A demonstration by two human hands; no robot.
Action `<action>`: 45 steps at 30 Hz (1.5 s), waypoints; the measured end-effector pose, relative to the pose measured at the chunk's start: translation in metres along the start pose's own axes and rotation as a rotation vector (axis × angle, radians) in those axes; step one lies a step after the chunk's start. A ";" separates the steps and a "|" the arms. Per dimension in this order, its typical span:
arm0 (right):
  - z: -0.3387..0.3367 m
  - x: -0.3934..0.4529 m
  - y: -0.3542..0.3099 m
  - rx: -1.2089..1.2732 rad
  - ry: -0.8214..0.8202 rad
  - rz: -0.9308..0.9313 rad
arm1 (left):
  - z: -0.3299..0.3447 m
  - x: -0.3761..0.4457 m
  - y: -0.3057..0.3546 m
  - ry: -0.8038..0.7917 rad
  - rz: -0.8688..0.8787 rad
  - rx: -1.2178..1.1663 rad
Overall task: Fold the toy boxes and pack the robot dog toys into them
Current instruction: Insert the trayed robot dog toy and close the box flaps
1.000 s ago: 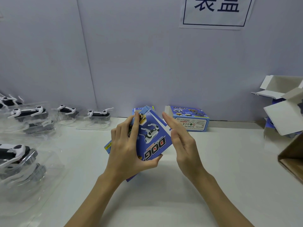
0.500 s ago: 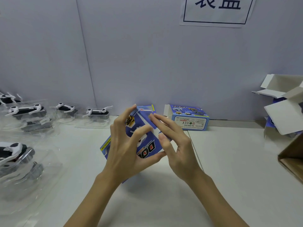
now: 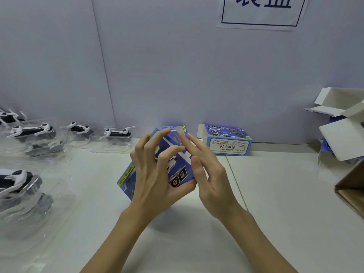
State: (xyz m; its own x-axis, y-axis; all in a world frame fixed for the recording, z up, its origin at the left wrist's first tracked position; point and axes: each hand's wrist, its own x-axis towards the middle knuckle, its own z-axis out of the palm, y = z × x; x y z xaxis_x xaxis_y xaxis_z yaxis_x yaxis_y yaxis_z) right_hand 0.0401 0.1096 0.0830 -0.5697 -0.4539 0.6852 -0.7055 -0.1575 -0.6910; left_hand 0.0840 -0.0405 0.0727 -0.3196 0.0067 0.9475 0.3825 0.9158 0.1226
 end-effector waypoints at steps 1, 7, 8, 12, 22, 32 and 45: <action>-0.001 -0.001 -0.001 -0.050 -0.006 -0.018 | 0.001 0.000 0.001 -0.001 0.002 0.005; -0.001 -0.004 -0.003 -0.261 -0.034 -0.071 | 0.001 -0.001 -0.001 0.034 0.006 -0.026; -0.001 -0.005 -0.001 -0.276 -0.028 -0.079 | 0.001 -0.001 -0.001 0.041 -0.001 -0.051; 0.000 -0.003 0.008 -0.104 0.015 -0.025 | -0.004 0.003 -0.006 -0.041 -0.063 -0.142; -0.016 0.001 0.026 0.140 0.136 0.192 | -0.006 -0.005 -0.018 -0.360 -0.230 0.068; -0.016 0.003 0.020 0.068 0.083 0.212 | -0.007 -0.009 -0.026 -0.355 -0.231 -0.055; -0.020 0.006 0.033 0.088 0.181 0.287 | -0.003 -0.006 -0.028 -0.497 -0.202 0.055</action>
State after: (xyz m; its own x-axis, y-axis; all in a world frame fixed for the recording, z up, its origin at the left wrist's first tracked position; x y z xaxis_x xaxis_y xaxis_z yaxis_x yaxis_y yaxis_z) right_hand 0.0048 0.1189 0.0688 -0.8103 -0.3294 0.4847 -0.4715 -0.1248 -0.8730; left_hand 0.0776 -0.0671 0.0644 -0.7589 0.0056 0.6511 0.2291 0.9383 0.2590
